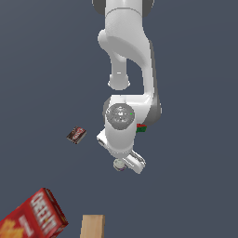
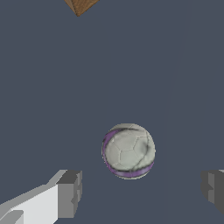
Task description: Pick up a designated object from a clutter of objects.
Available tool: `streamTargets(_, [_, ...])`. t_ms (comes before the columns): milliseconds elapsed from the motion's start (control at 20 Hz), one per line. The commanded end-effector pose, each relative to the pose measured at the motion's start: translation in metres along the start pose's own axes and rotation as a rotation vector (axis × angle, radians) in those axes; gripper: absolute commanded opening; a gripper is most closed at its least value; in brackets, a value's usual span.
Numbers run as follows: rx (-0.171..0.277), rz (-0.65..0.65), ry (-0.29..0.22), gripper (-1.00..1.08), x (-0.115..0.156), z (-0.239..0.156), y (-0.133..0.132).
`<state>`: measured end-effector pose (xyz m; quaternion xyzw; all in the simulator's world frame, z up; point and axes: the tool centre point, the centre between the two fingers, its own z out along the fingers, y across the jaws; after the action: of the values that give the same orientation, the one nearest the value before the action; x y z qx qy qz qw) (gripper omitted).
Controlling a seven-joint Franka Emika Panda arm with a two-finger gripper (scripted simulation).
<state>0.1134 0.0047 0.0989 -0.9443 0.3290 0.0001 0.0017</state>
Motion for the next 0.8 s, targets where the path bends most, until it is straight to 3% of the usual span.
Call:
streamTargets(0, [-0.002,0.02,0.001,1.0,0.001,0.008,-0.001])
streamTargets(400, [-0.003,0.026,0.0,1.0,0.001,0.015,-0.001])
streamTargets(750, [-0.003,0.028,0.001,1.0,0.0,0.049,-0.001])
